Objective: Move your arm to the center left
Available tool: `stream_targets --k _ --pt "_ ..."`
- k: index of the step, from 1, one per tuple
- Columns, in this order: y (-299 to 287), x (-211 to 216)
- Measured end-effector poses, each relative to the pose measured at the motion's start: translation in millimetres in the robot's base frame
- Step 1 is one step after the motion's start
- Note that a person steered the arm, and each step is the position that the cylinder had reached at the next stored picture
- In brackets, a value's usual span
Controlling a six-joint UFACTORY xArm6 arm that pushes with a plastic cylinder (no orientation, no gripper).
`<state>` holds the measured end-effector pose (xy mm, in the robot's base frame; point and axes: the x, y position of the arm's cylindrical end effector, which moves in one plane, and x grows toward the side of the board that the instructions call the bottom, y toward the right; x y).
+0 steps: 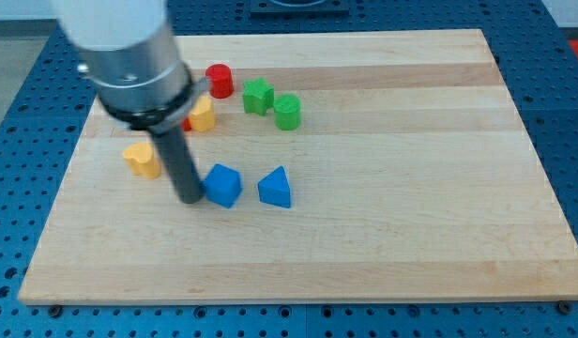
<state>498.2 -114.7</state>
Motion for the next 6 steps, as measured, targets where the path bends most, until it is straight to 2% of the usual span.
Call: stream_targets --k 1,2,3,6 --pt "74.2 -6.7" --pt "32.7 -6.6" --pt "-61.2 15.1" --pt "-94.0 18.4"
